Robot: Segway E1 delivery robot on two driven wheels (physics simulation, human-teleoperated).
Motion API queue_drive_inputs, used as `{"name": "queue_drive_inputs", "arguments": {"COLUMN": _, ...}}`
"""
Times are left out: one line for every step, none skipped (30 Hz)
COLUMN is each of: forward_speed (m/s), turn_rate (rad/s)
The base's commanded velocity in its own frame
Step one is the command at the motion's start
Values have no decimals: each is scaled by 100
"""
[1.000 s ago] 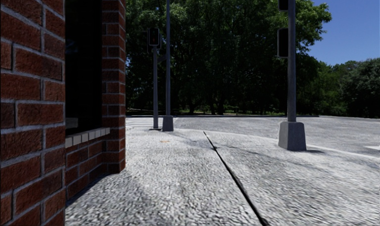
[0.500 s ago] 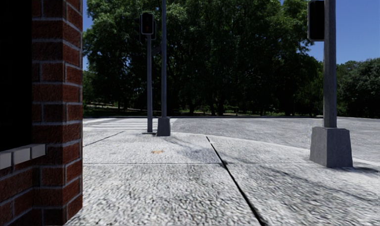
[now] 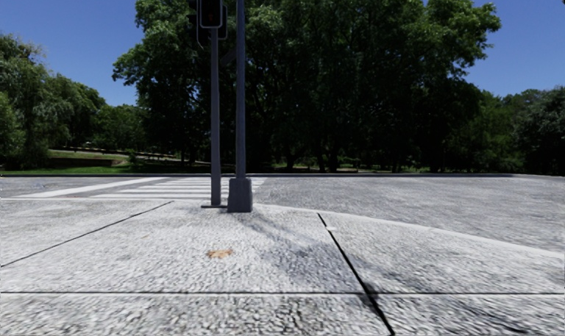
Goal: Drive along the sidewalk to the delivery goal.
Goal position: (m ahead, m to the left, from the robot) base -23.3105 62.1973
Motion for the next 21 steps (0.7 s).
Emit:
{"name": "queue_drive_inputs", "arguments": {"forward_speed": 114, "turn_rate": 53}}
{"name": "queue_drive_inputs", "arguments": {"forward_speed": 113, "turn_rate": 57}}
{"name": "queue_drive_inputs", "arguments": {"forward_speed": 115, "turn_rate": 58}}
{"name": "queue_drive_inputs", "arguments": {"forward_speed": 126, "turn_rate": 59}}
{"name": "queue_drive_inputs", "arguments": {"forward_speed": 132, "turn_rate": 59}}
{"name": "queue_drive_inputs", "arguments": {"forward_speed": 132, "turn_rate": 59}}
{"name": "queue_drive_inputs", "arguments": {"forward_speed": 134, "turn_rate": 59}}
{"name": "queue_drive_inputs", "arguments": {"forward_speed": 135, "turn_rate": 59}}
{"name": "queue_drive_inputs", "arguments": {"forward_speed": 136, "turn_rate": 59}}
{"name": "queue_drive_inputs", "arguments": {"forward_speed": 136, "turn_rate": 59}}
{"name": "queue_drive_inputs", "arguments": {"forward_speed": 136, "turn_rate": 59}}
{"name": "queue_drive_inputs", "arguments": {"forward_speed": 137, "turn_rate": 59}}
{"name": "queue_drive_inputs", "arguments": {"forward_speed": 137, "turn_rate": 60}}
{"name": "queue_drive_inputs", "arguments": {"forward_speed": 138, "turn_rate": 60}}
{"name": "queue_drive_inputs", "arguments": {"forward_speed": 139, "turn_rate": 60}}
{"name": "queue_drive_inputs", "arguments": {"forward_speed": 141, "turn_rate": 60}}
{"name": "queue_drive_inputs", "arguments": {"forward_speed": 144, "turn_rate": 60}}
{"name": "queue_drive_inputs", "arguments": {"forward_speed": 146, "turn_rate": 60}}
{"name": "queue_drive_inputs", "arguments": {"forward_speed": 147, "turn_rate": 60}}
{"name": "queue_drive_inputs", "arguments": {"forward_speed": 147, "turn_rate": 60}}
{"name": "queue_drive_inputs", "arguments": {"forward_speed": 148, "turn_rate": 60}}
